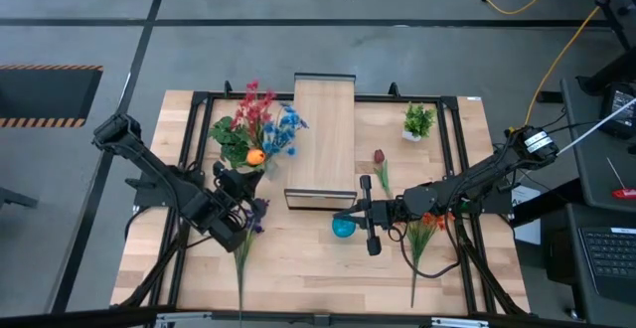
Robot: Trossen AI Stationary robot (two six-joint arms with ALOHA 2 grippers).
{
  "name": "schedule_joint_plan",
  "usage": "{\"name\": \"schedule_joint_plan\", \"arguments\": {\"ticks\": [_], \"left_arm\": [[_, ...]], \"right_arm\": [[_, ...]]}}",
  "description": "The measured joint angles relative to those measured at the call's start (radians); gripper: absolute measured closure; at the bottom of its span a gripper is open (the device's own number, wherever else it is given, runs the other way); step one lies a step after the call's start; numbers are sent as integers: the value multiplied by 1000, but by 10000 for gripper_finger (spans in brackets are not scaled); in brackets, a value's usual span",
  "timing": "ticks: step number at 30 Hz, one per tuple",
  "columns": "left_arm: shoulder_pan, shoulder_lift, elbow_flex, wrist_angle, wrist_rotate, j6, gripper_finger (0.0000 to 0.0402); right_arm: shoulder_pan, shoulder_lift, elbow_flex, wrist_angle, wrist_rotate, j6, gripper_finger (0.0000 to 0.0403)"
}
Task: Pick and place flowers into a vace then onto a shelf
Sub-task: Put the orange tulip into the transparent vase, then put the purple flowers into the blue vase
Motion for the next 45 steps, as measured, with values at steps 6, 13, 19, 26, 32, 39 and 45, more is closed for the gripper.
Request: {"name": "schedule_joint_plan", "arguments": {"ticks": [6,13,19,26,32,39,45], "left_arm": [[30,-23,56,-9,2,22,393],[99,-42,55,-14,67,41,393],[125,-37,55,-11,79,97,393],[109,-25,55,-11,110,148,373],[82,6,55,-10,110,181,326],[49,7,55,-11,200,187,281],[21,8,55,-16,292,211,270]], "right_arm": [[0,0,0,0,0,0,397],[0,0,0,2,0,2,397],[0,0,0,2,0,2,397],[0,0,0,2,0,1,397],[0,0,0,2,0,1,397],[0,0,0,2,0,3,397],[0,0,0,2,0,4,397]]}}
